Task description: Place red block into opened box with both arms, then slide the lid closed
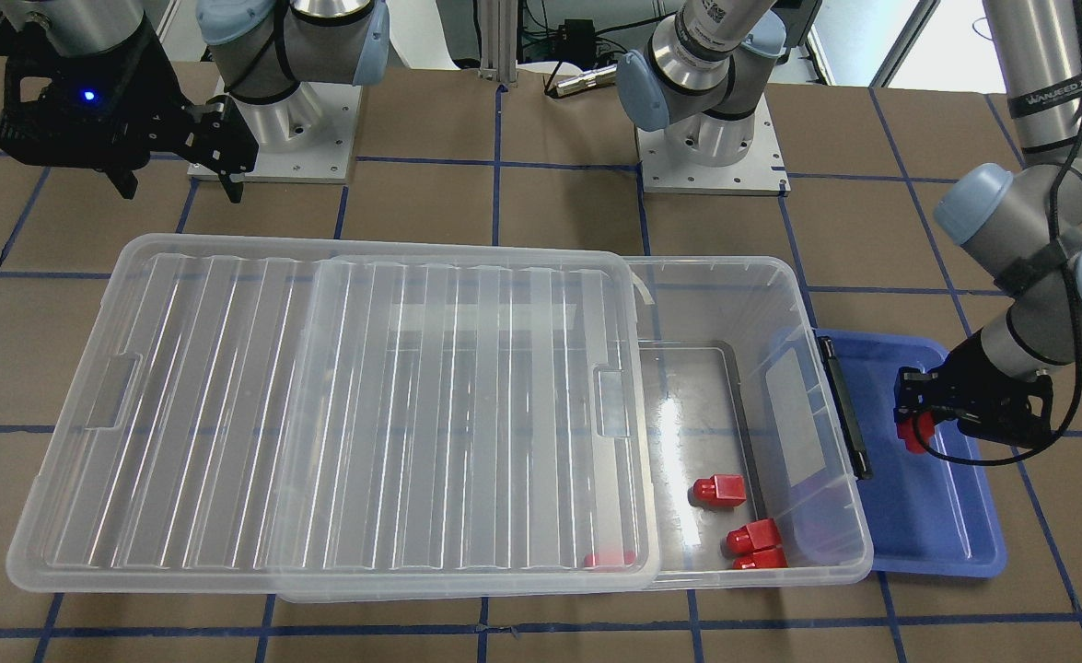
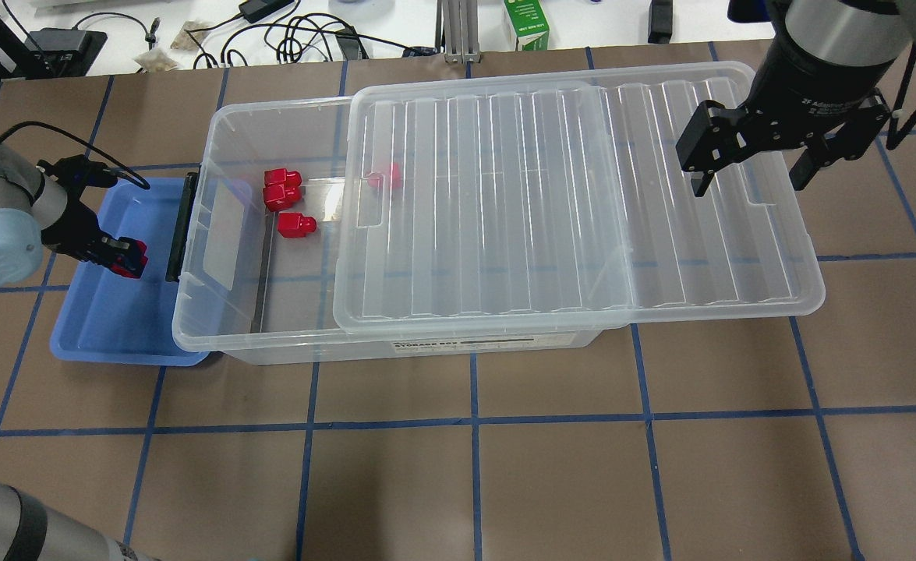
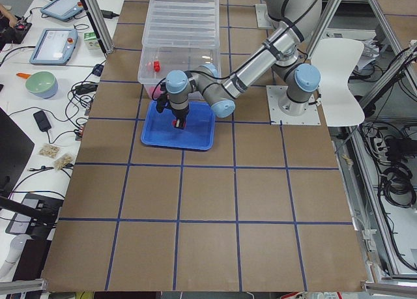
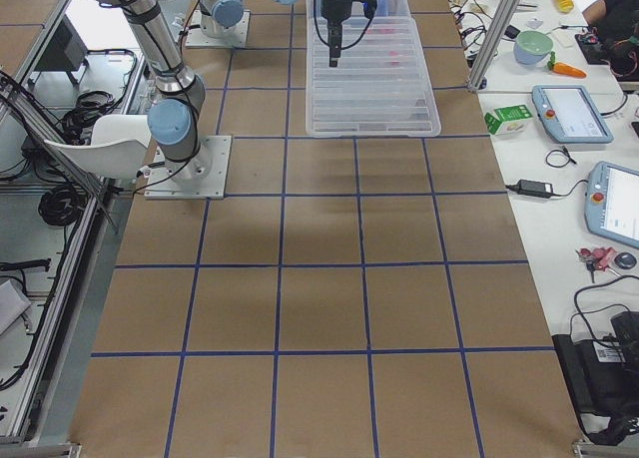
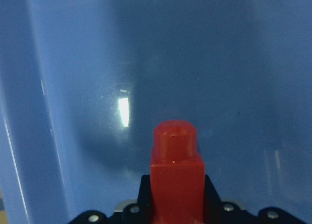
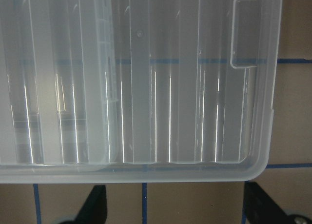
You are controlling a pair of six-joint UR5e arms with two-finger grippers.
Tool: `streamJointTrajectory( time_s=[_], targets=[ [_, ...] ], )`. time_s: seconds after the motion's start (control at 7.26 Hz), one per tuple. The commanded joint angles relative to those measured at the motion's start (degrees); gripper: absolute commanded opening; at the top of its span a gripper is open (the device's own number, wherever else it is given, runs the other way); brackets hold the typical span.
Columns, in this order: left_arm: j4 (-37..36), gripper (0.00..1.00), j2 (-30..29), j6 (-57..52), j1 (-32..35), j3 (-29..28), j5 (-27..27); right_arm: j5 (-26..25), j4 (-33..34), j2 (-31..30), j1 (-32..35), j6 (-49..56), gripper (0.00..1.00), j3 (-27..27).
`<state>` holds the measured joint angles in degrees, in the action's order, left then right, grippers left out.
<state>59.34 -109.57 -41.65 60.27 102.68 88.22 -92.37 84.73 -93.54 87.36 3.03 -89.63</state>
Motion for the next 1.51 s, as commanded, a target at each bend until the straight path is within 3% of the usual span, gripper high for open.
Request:
streamJointTrajectory(
  time_s=[0.0, 0.14, 0.55, 1.38],
  targets=[
    [15.83, 0.00, 5.83, 5.65, 5.87, -8.77, 0.54, -0.18, 0.09, -0.15, 0.00, 0.14, 1.00, -0.02],
    [19.03, 0.00, 7.59, 14.66, 11.05, -10.38, 0.63, -0.18, 0.00, -0.59, 0.00, 0.22, 1.00, -0.11],
    [18.18, 0.00, 8.41, 33.66, 23.11, -9.87, 0.19, -0.18, 0.00, -0.51, 0.00, 0.13, 1.00, -0.11],
    [6.15, 0.00, 6.38, 36.56, 25.87, 3.56, -0.33, -0.36, -0.09, -0.50, 0.00, 0.22, 1.00, -0.11]
  ],
)
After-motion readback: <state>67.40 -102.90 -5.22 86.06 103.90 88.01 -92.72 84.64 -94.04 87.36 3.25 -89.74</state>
